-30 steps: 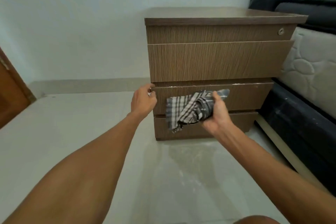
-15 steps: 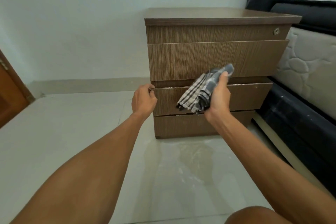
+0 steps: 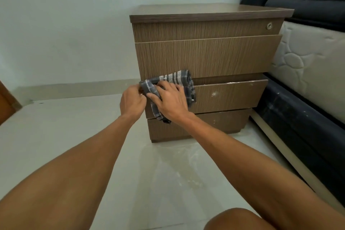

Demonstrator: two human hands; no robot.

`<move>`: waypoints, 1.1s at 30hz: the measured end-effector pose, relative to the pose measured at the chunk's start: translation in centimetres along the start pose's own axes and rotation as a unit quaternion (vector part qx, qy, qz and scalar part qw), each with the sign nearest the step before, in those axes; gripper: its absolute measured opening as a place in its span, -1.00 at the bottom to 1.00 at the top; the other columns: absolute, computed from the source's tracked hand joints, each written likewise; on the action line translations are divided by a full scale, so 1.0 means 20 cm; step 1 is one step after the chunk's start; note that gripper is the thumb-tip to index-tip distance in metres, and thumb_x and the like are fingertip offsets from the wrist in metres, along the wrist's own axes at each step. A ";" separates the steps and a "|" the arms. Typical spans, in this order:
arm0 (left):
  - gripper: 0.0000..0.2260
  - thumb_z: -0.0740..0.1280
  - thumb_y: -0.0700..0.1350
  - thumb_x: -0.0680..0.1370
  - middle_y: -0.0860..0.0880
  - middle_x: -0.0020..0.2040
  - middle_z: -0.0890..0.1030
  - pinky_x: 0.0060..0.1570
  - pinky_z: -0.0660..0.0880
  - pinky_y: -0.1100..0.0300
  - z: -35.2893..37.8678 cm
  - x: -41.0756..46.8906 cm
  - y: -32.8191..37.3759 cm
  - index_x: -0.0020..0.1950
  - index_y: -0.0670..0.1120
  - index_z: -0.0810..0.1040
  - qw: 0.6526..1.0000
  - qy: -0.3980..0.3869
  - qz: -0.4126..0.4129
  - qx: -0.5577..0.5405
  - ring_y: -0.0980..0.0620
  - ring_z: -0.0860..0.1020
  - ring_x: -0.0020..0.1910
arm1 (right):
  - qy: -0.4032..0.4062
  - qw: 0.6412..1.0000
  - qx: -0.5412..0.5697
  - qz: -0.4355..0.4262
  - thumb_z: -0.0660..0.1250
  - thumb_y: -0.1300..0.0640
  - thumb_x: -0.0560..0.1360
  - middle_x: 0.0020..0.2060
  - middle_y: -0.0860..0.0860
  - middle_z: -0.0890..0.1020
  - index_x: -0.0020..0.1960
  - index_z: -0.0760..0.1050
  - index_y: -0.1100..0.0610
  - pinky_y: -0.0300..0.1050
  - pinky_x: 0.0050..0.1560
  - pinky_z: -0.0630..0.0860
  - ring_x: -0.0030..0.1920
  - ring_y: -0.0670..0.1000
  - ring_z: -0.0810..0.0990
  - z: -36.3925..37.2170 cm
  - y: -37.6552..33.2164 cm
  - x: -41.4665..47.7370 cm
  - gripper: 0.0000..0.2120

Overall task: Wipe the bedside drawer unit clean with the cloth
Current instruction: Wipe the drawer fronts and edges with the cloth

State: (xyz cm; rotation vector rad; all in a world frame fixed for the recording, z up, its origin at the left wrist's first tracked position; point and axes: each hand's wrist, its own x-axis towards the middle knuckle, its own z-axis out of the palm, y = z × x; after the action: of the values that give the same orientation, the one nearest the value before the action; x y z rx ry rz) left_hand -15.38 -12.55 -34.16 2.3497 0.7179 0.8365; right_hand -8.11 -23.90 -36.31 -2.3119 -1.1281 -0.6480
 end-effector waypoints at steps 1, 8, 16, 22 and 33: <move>-0.80 0.23 -0.29 0.53 -0.12 0.01 0.59 -0.16 0.45 0.07 0.00 0.00 0.01 0.08 -0.14 0.57 0.999 0.006 0.010 0.031 -0.09 0.54 -0.07 | 0.006 1.000 -0.019 -0.008 0.13 -0.21 0.60 0.14 0.02 0.59 0.26 0.57 0.04 0.09 0.21 0.32 0.14 0.08 0.53 -0.01 0.03 -0.01 -0.56; -0.71 0.21 -0.28 0.49 -0.15 0.09 0.56 -0.01 0.44 -0.01 0.04 -0.04 0.05 0.18 -0.17 0.57 0.970 0.020 0.121 0.208 -0.15 0.48 0.09 | 0.017 0.995 -0.097 0.000 0.30 -0.21 0.42 0.12 0.09 0.52 0.30 0.48 0.01 0.12 0.14 0.35 0.09 0.15 0.52 -0.15 0.30 -0.07 -0.48; -0.58 0.20 -0.24 0.51 -0.12 0.23 0.53 0.14 0.42 -0.05 0.22 -0.11 0.29 0.38 -0.13 0.45 0.940 -0.046 0.241 0.235 -0.13 0.49 0.20 | -0.047 0.977 -0.208 0.025 0.43 -0.10 0.34 0.27 0.16 0.42 0.39 0.27 0.02 0.20 0.25 0.33 0.22 0.20 0.43 -0.34 0.76 -0.20 -0.31; -0.63 0.20 -0.23 0.49 -0.15 0.16 0.53 0.10 0.46 -0.07 0.32 -0.12 0.41 0.29 -0.18 0.50 0.944 -0.054 0.228 0.231 -0.16 0.51 0.12 | -0.060 0.975 -0.175 0.120 0.42 0.20 0.43 0.40 0.22 0.29 0.48 0.18 0.10 0.19 0.27 0.44 0.40 0.24 0.28 -0.51 1.07 -0.33 -0.30; -0.66 0.23 -0.22 0.48 -0.17 0.13 0.56 0.03 0.48 -0.08 0.31 -0.10 0.41 0.23 -0.20 0.54 0.944 -0.058 0.219 0.240 -0.19 0.52 0.08 | 0.042 0.855 0.050 0.514 0.27 0.29 0.54 0.32 0.25 0.40 0.49 0.17 0.22 0.16 0.23 0.48 0.28 0.27 0.45 -0.59 1.23 -0.49 -0.44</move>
State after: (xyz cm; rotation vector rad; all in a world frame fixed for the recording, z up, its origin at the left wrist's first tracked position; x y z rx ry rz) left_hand -9.99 -21.65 -33.90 3.0422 0.3780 0.7502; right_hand 4.15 -50.10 -38.28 -2.3230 0.2038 -0.2379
